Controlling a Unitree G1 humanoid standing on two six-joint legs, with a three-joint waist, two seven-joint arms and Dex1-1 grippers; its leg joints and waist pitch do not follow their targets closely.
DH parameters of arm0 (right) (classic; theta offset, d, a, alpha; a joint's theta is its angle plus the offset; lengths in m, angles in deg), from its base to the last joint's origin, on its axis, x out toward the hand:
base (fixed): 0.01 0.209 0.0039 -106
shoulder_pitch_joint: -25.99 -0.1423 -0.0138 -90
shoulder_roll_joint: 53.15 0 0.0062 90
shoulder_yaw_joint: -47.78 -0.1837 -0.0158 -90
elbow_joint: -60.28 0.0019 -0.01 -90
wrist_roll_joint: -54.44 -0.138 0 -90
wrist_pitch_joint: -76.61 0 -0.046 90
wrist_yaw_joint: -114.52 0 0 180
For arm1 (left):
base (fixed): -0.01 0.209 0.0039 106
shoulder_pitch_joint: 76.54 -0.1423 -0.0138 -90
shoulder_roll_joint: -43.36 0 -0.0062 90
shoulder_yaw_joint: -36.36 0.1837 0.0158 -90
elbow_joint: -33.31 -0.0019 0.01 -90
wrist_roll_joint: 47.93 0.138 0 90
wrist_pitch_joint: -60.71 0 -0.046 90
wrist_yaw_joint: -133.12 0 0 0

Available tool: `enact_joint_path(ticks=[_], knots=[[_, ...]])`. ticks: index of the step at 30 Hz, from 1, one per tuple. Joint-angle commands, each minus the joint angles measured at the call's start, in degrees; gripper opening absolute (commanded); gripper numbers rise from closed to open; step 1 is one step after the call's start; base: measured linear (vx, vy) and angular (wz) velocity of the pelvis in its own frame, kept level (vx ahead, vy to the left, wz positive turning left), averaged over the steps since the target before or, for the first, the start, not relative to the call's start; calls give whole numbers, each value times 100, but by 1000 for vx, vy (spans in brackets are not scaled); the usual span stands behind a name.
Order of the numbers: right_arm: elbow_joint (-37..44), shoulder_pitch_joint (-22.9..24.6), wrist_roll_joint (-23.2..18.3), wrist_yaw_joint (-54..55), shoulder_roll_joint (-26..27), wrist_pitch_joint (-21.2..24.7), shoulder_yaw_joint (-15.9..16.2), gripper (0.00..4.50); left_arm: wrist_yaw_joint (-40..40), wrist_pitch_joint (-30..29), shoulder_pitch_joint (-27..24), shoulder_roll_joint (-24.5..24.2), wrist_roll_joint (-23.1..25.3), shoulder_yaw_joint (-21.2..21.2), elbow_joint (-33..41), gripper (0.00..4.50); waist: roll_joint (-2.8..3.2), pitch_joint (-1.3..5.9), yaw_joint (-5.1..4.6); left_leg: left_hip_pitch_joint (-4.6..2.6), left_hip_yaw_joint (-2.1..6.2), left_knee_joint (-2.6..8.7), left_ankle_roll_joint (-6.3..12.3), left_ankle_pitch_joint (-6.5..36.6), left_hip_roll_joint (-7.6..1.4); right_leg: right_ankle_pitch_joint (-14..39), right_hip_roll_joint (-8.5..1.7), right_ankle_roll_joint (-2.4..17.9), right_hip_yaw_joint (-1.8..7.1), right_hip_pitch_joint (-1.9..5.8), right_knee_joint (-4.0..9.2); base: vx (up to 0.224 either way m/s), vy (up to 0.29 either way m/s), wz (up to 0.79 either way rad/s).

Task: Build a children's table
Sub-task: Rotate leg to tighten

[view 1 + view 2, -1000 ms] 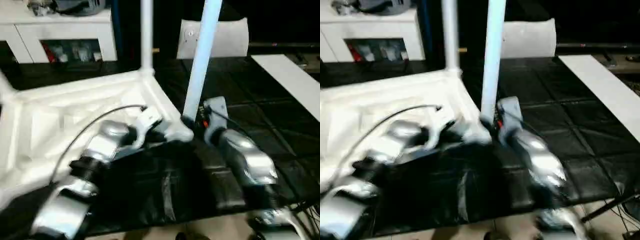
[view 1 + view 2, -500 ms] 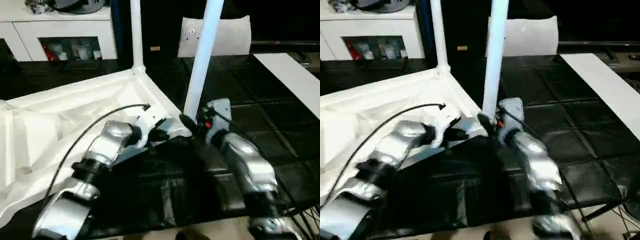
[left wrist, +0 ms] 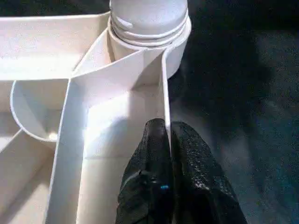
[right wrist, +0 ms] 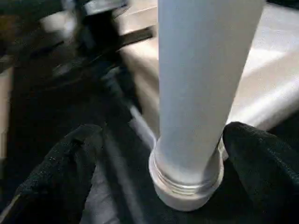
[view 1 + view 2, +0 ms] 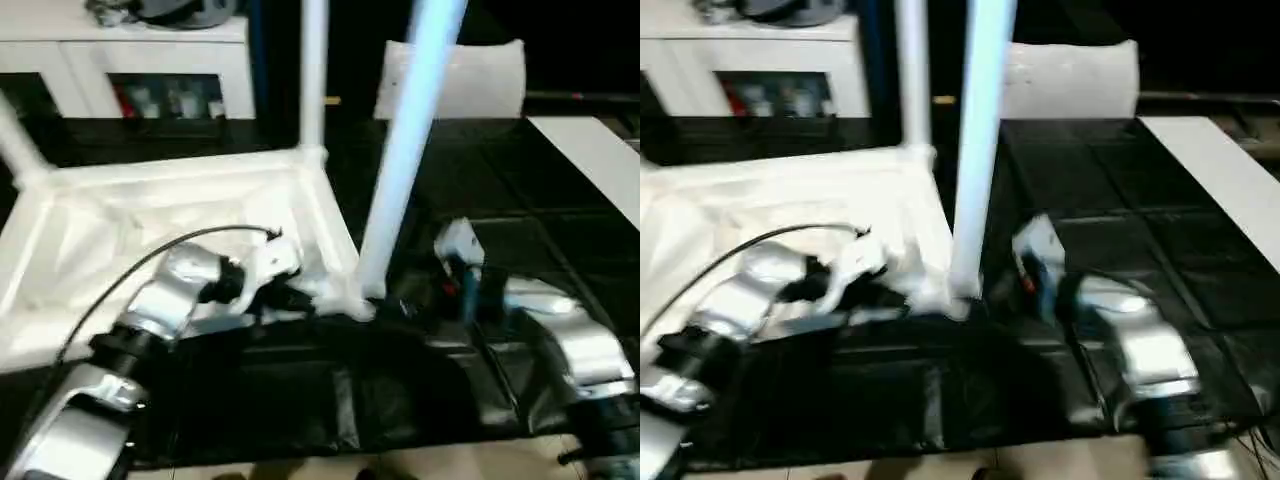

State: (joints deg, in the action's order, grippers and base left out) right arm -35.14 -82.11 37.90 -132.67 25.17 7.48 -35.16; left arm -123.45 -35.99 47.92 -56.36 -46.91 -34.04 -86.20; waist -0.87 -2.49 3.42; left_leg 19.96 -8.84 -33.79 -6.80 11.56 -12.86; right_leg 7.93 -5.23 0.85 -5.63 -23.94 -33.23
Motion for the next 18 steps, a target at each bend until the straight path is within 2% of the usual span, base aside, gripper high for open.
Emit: enact_joint_path(ticks=[1, 3, 5, 7, 12, 13, 16, 18], knots=[[47, -106, -159, -414, -67, 20, 112, 421, -513, 326, 109, 14, -80, 245, 185, 0, -13, 366, -9, 5, -114, 389, 472, 1014, -10, 1701, -228, 1098, 246, 380, 326, 0, 0, 0], [-59, -176, -185, -753, -197, -21, 220, 421, -873, 482, 118, -92, -107, 345, 186, 0, -44, 369, 5, 12, -118, 390, 460, 986, -18, 1691, -227, 1103, 246, 381, 318, 0, 0, 0], [-180, -224, -144, -997, -303, -144, 342, 395, -1083, 568, 122, -159, -95, 435, 213, 0, -26, 366, 30, 0, -123, 389, 424, 962, -29, 1664, -228, 1135, 249, 367, 302, 0, 0, 0], [-279, -264, -122, -1168, -368, -243, 440, 378, -1252, 633, 111, -213, -86, 517, 248, 0, -39, 370, 62, 0, -129, 383, 388, 971, -27, 1720, -237, 1127, 253, 369, 305, 0, 0, 0], [-341, -321, -158, -1409, -364, -277, 508, 364, -1464, 794, 125, -261, -68, 602, 233, 0, -52, 367, 136, 0, -133, 385, 346, 997, -26, 1830, -233, 1062, 251, 363, 312, 0, 0, 0], [-341, -321, -158, -1409, -364, -277, 508, 339, -1464, 794, 125, -261, -68, 602, 233, 0, -51, 369, 139, 4, -129, 388, 326, 998, -27, 1851, -233, 1044, 250, 368, 308, 0, 0, 0], [-351, -356, -202, -1462, -306, -235, 560, 325, -1547, 878, 155, -268, -41, 624, 189, 0, -60, 369, 137, 11, -126, 386, 308, 1017, -20, 1929, -230, 986, 245, 370, 314, 0, 0, 0], [-366, -363, -203, -1460, -282, -242, 580, 292, -1555, 890, 157, -273, -40, 629, 187, 0, -63, 372, 137, 17, -125, 384, 309, 1003, -16, 1964, -230, 962, 242, 373, 318, 0, 0, 0]])
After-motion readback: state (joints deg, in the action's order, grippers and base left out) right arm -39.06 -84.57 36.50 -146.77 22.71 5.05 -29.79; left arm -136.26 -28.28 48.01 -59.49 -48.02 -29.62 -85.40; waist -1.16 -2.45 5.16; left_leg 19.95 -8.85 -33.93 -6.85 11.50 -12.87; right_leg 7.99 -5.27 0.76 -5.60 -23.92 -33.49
